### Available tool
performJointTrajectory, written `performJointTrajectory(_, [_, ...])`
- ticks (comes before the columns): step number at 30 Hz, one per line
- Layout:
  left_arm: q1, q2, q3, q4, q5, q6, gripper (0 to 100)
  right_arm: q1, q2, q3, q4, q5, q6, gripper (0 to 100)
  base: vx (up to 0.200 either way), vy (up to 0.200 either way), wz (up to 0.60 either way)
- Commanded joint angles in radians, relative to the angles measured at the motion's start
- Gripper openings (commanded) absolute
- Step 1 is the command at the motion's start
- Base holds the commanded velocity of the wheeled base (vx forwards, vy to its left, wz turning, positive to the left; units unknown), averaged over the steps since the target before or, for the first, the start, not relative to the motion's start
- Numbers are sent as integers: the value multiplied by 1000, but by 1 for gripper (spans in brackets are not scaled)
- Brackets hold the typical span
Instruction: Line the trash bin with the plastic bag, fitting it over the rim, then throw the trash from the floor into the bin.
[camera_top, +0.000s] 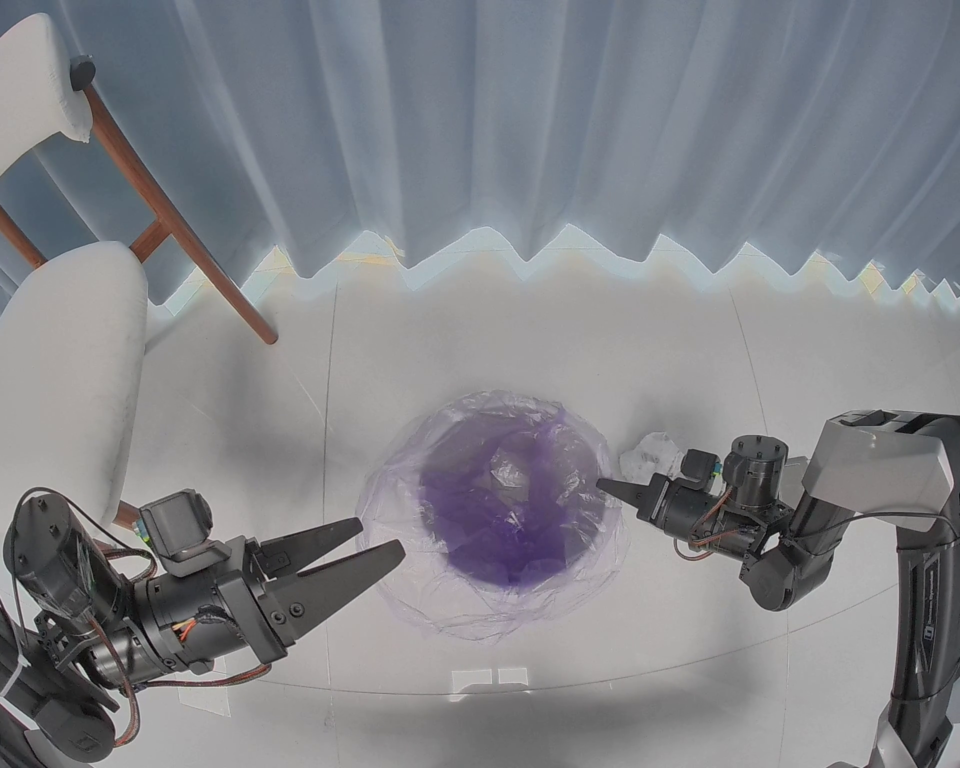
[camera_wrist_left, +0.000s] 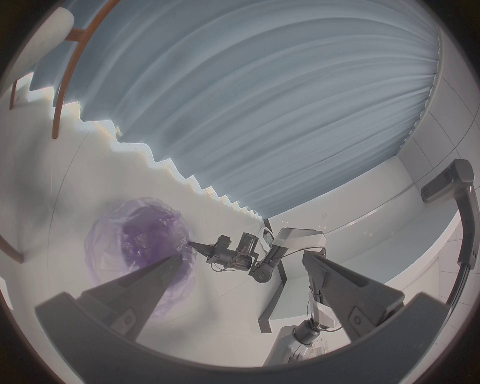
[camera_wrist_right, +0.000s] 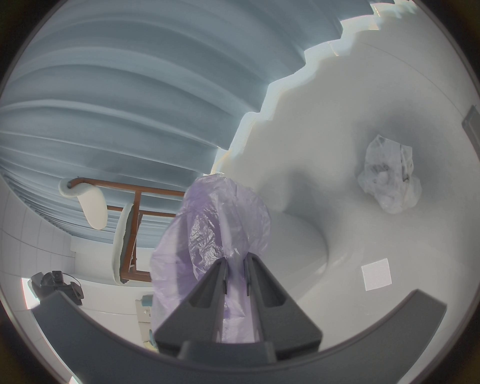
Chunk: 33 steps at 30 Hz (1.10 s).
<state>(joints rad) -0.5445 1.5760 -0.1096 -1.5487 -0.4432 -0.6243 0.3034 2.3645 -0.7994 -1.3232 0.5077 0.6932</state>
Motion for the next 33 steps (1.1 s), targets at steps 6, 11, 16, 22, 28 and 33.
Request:
performJointTrajectory(6, [0,1,2,-1,0,0,100,42,-13,49,-106,0,2,0,0,0,0])
performJointTrajectory(11, [0,-1,2,-1,0,0,100,68,-22,89,-126,-3,-34,0,0,0,0])
performJointTrajectory(16, [-3,1,2,-1,0,0,100,71,1,126,-191,-5,-139,0,0,0,0])
performJointTrajectory(22, [-6,-1,10,-1,0,0,100,69,21,129,-214,-6,-136,0,0,0,0])
performJointTrajectory(28, [-8,1,10,-1,0,0,100,69,44,109,-206,-26,-118,0,0,0,0])
performJointTrajectory(33, [-8,3,10,-1,0,0,100,69,45,103,-217,-29,-66,100,0,0,0])
